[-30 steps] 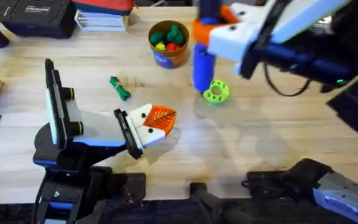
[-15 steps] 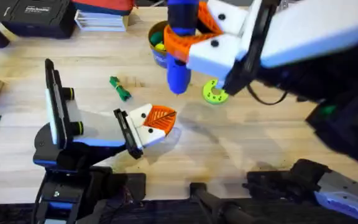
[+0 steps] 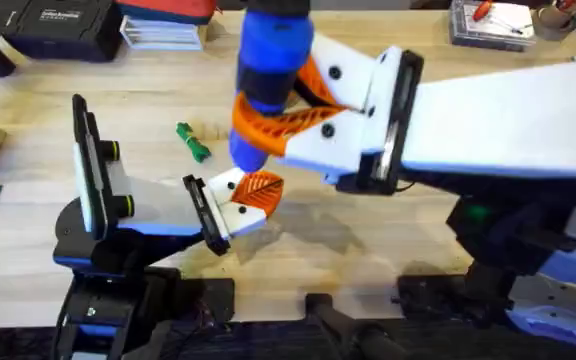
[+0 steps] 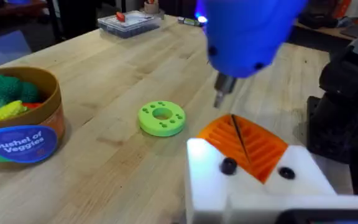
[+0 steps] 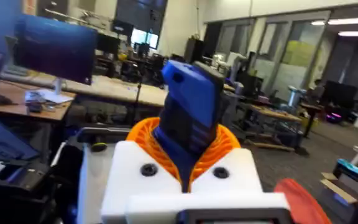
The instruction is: Pick up the gripper from the table and insert it into the empty holder that is missing its gripper. Then pick up a screw, insert it into the mounting hole, and use the screwdriver to tighten it. Finally, clean up the table by picking up the vegetable and placing it into the bucket.
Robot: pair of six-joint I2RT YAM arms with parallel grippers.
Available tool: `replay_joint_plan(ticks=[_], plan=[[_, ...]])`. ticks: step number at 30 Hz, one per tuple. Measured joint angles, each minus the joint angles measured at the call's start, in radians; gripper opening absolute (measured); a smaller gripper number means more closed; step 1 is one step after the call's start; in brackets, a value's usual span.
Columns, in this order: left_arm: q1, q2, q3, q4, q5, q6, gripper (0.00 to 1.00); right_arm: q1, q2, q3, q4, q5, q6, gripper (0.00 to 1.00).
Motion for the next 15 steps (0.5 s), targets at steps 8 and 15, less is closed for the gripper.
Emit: replay_joint_plan(ticks=[8,15], plan=[[0.0,0.0,0.0,0.0,0.0,0.0,0.004,0.048,0.064,0.0,0.056,-0.002,0.0,0.03],[0.0,0.0,0.0,0.0,0.0,0.0,0.004,0.056,0.065,0.0,0.051,-0.003,0.0,0.03]])
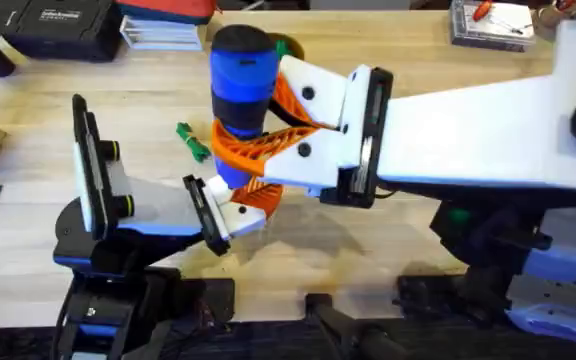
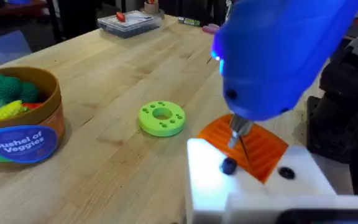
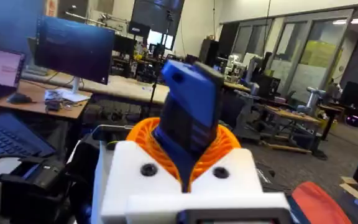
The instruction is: Pick up the gripper from the table and insert it into the empty holder that is missing its gripper. Then pick up a screw, insert it into the mounting hole, and use the screwdriver to tighten it. Finally, clean up the table by picking up the vegetable and placing it into the bucket.
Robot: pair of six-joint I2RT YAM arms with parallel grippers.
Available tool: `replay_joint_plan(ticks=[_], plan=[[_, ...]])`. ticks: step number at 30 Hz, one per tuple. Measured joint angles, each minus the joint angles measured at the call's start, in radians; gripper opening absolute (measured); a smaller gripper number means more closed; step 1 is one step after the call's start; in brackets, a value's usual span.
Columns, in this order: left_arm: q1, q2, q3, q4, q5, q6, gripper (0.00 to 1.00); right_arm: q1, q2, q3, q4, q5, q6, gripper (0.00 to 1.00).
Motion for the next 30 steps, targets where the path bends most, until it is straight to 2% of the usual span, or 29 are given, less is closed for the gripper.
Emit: replay_joint_plan(ticks=[30], plan=[[0.0,0.0,0.0,0.0,0.0,0.0,0.004,0.029,0.047,0.0,0.063,0.001,-0.013,0.03]])
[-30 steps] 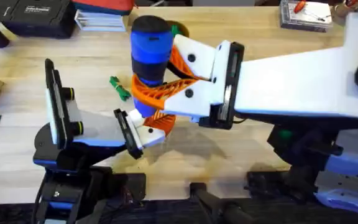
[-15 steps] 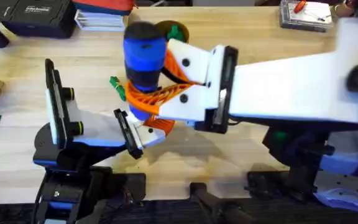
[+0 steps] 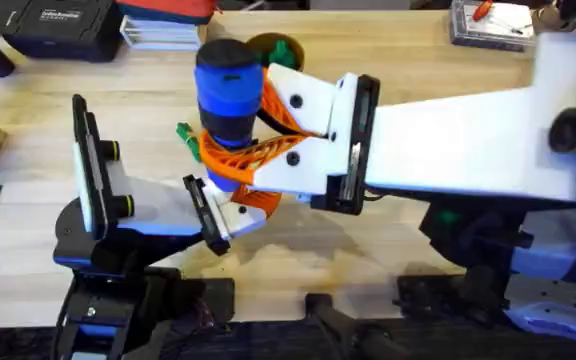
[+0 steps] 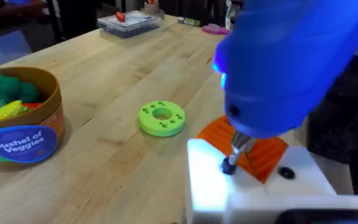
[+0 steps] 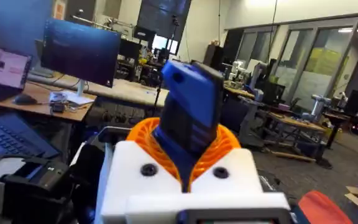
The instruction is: Pick up the gripper from the table and insert it into the empty holder that is missing its gripper. Then pick up a screw, insert it into the mounting hole, and use the screwdriver to tighten it. Finally, clean up the table by picking up the vegetable and placing it into the bucket.
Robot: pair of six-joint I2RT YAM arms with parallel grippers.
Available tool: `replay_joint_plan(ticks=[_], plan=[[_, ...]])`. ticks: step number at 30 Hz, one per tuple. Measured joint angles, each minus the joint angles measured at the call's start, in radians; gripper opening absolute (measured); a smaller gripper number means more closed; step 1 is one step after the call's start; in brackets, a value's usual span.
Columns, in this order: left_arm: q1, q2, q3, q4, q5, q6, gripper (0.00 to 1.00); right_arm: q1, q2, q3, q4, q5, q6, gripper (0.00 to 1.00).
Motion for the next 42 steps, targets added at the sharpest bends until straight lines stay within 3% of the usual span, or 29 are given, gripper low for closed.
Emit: replay_joint_plan(ticks=[42], plan=[[0.0,0.0,0.0,0.0,-0.001,0.0,0.004,-0.003,-0.006,0.002,-0.056,0.001,-0.01,0.03]])
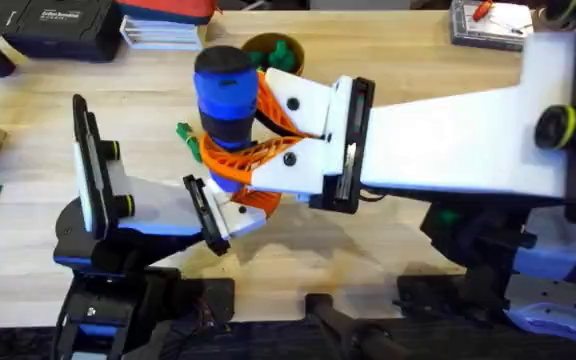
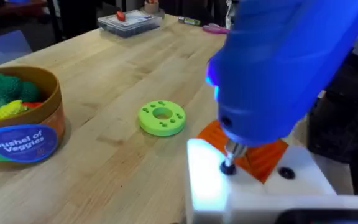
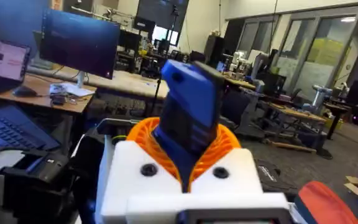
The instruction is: Pick up the gripper from the table and insert it into the empty holder that is missing its gripper. Then pick up a screw, insert it into the mounting hole, and use the screwdriver to tighten it. Finally, clean up the table by picking up the vegetable and placing it into the bucket.
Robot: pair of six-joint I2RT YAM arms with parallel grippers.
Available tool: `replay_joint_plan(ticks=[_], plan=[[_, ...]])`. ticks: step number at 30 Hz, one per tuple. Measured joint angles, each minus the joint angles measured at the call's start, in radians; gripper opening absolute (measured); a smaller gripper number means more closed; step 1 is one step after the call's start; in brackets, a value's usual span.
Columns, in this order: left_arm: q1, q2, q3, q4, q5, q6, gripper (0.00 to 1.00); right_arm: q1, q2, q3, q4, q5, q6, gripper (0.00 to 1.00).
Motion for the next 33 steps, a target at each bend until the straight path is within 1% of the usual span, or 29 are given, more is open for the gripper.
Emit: replay_joint_plan(ticks=[23,25,28,29,31,33], plan=[[-0.002,0.0,0.0,0.0,0.002,0.001,0.004,-0.001,0.0,0.0,0.007,-0.001,0.0,0.03],[-0.002,0.0,0.0,0.0,0.003,0.001,0.004,-0.003,0.006,-0.002,0.07,-0.002,0.001,0.03],[-0.002,0.0,0.0,0.0,0.003,0.001,0.004,-0.01,0.013,-0.002,0.254,-0.001,0.0,0.03],[-0.002,0.0,0.0,0.0,0.004,0.001,0.004,-0.011,0.009,-0.002,0.292,0.0,0.0,0.03],[-0.002,0.0,0.0,0.0,0.004,0.001,0.004,-0.011,-0.006,0.002,0.294,-0.001,0.0,0.03],[-0.002,0.0,0.0,0.0,0.004,0.001,0.004,-0.011,-0.008,0.002,0.252,-0.002,0.0,0.03]])
